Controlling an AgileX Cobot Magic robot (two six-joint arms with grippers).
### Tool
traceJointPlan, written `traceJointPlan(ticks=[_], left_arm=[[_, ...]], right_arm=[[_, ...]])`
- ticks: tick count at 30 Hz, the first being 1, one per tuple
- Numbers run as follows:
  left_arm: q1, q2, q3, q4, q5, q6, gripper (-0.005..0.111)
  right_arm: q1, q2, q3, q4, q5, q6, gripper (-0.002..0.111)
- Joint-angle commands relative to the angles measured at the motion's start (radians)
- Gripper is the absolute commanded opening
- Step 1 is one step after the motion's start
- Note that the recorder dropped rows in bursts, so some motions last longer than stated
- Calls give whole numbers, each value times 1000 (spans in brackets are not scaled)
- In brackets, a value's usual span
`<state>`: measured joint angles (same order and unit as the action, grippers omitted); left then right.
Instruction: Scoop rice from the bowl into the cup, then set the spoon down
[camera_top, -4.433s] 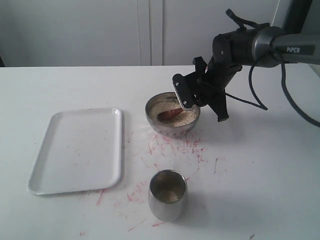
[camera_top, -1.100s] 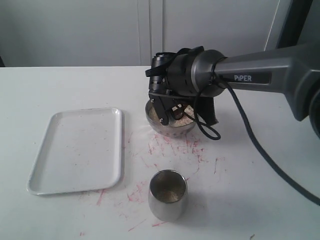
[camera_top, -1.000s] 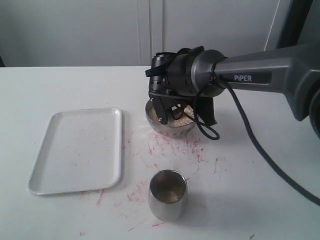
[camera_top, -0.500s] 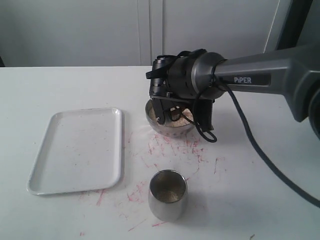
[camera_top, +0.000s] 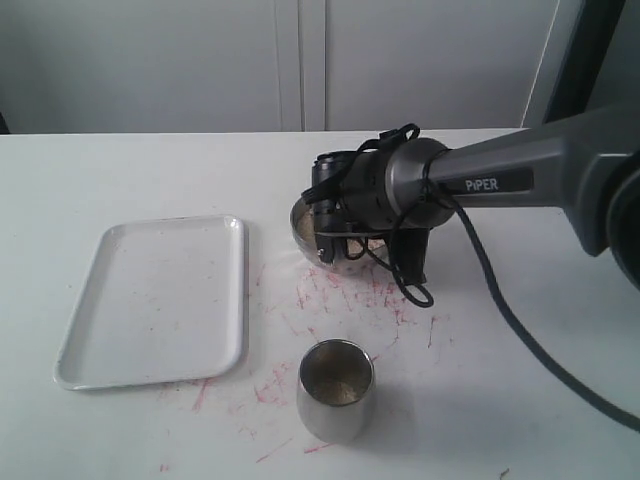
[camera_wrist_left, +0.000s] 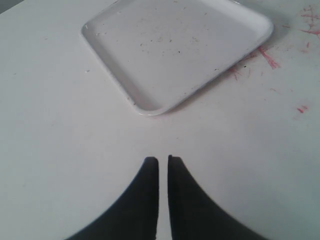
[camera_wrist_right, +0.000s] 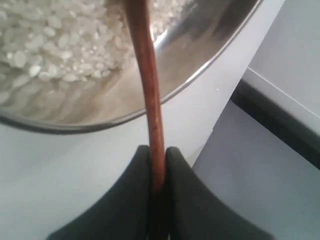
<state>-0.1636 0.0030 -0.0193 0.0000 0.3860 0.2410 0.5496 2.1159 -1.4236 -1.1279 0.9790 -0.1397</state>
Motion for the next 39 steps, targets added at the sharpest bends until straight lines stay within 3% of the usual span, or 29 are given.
traceJointPlan(ticks=[1,19,31,39], left_arm=[[-2,-3,9,0,33,-6,14],[-2,-3,9,0,33,-6,14],[-2,-3,9,0,33,-6,14],[-2,-3,9,0,33,-6,14]], right_arm=[[2,-39,7,-16,-1,19,0],[31,-43,77,-79,-10,117,0],[58,-104,303,-446,-45,610,0],[58,-154,360,-472,-113,658,0]])
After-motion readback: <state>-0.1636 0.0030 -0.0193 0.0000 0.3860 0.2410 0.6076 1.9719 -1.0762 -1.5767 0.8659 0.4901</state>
